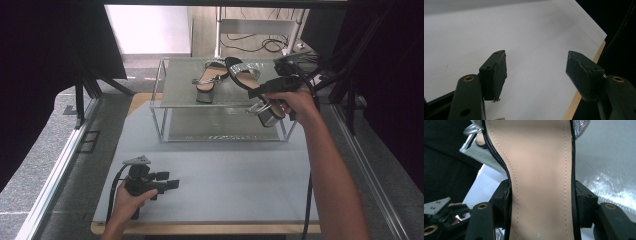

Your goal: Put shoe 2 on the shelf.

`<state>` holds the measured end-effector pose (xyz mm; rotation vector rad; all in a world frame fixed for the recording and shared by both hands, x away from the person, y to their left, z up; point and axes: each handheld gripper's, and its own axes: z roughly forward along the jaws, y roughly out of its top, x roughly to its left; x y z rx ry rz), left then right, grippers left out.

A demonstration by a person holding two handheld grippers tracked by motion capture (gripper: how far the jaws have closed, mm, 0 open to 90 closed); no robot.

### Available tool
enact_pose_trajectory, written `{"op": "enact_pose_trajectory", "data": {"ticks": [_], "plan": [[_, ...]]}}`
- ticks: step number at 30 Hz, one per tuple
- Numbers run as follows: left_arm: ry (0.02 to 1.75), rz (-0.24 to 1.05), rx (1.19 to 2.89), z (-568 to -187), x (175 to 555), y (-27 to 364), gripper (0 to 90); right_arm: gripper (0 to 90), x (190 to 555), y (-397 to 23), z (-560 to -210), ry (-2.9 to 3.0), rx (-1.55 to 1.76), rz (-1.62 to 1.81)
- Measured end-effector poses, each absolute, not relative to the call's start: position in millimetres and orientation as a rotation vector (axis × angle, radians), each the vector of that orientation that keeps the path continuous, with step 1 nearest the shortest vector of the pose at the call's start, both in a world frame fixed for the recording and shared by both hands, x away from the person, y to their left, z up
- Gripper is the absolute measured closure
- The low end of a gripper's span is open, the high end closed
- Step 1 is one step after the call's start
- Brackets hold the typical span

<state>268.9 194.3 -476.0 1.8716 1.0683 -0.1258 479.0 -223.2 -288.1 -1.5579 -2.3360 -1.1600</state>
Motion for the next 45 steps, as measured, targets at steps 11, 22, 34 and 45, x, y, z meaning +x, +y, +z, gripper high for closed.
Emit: {"op": "enact_pose_trajectory", "data": {"ticks": [11, 22, 34, 45], "plan": [[1.078, -0.119, 1.854, -476, 269, 193, 33.9, 42.5, 500, -218, -293, -2.322, -1.598, -1.14], [1.08, -0.102, 1.83, -472, 268, 200, 34.2, 42.5, 517, -220, -289, -2.336, -1.648, -1.114], [1.078, -0.096, 1.815, -469, 267, 203, 34.3, 42.6, 548, -216, -287, -2.317, -1.756, -1.069], [1.082, -0.101, 1.817, -470, 268, 204, 34.3, 42.3, 576, -214, -297, -2.246, -1.933, -0.974]]}}
